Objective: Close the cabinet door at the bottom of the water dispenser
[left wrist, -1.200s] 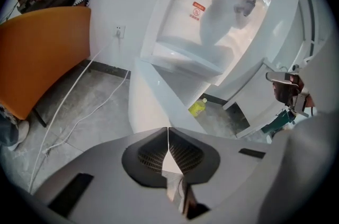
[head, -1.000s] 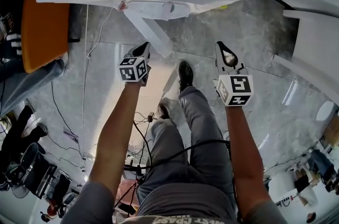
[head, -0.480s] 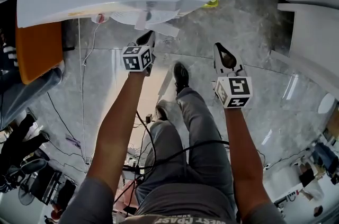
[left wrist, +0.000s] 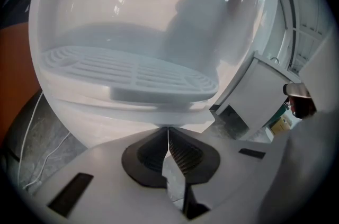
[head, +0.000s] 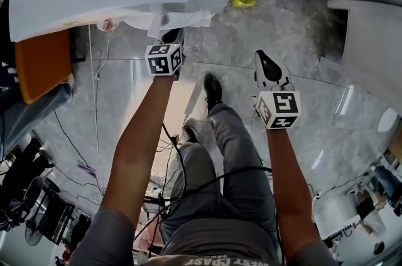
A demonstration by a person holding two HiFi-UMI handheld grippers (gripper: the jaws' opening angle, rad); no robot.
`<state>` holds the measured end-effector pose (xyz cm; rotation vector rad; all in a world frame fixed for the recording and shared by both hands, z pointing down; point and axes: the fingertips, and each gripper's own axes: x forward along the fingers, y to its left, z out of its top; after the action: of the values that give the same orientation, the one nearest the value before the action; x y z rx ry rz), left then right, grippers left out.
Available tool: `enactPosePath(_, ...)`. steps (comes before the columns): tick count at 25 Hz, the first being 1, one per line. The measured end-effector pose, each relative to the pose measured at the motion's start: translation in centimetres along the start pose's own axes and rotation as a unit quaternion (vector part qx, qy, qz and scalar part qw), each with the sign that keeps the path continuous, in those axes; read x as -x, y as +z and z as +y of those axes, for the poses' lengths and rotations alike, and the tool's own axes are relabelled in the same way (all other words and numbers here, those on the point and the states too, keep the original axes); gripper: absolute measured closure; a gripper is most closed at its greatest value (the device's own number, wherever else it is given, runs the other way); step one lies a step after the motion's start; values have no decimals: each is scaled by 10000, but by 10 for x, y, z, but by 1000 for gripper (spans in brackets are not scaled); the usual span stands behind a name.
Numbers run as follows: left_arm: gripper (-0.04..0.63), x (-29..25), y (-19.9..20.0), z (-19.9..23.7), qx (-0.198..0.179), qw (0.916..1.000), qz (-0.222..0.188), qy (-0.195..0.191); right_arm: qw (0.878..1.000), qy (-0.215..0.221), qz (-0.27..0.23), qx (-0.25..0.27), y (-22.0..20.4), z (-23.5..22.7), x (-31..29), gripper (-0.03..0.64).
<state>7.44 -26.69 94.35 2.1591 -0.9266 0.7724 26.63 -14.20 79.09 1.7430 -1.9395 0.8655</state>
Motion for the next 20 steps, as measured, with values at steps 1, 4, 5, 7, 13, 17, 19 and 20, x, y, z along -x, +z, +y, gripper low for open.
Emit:
enactPosePath(1,577,-1,1,0,-11,10000,-13,14,10000,-5,5,-4,-1,-1,1,584)
enactPosePath(4,577,-6,5,0,-58,10000,-50,52,10000,-18,16,-1,-3,-3,2,584)
enactPosePath(5,575,-7,7,0,-74,9999,-71,67,10000,-25,18,0,-4,-3,2,584)
enactPosePath(7,575,-9,11,0,-54,9999,-128,80,10000,-37,18,6,-4,-4,2,584)
enactPosePath(13,575,-13,11,-1,-4,10000,-58,31,10000,-37,-7,16,-1,-6,4,583)
enactPosePath(17,575,2,-9,-8,22,9997,229,-46,10000,-29,-47,-4,4,-2,8,584)
enactPosePath(19,575,19,-18,-11,-47,9995,307,-23,10000,8,-80,-7,12,4,12,584)
enactPosePath(20,575,30,-20,-14,-71,9995,303,-15,9999,34,-102,0,16,7,14,584)
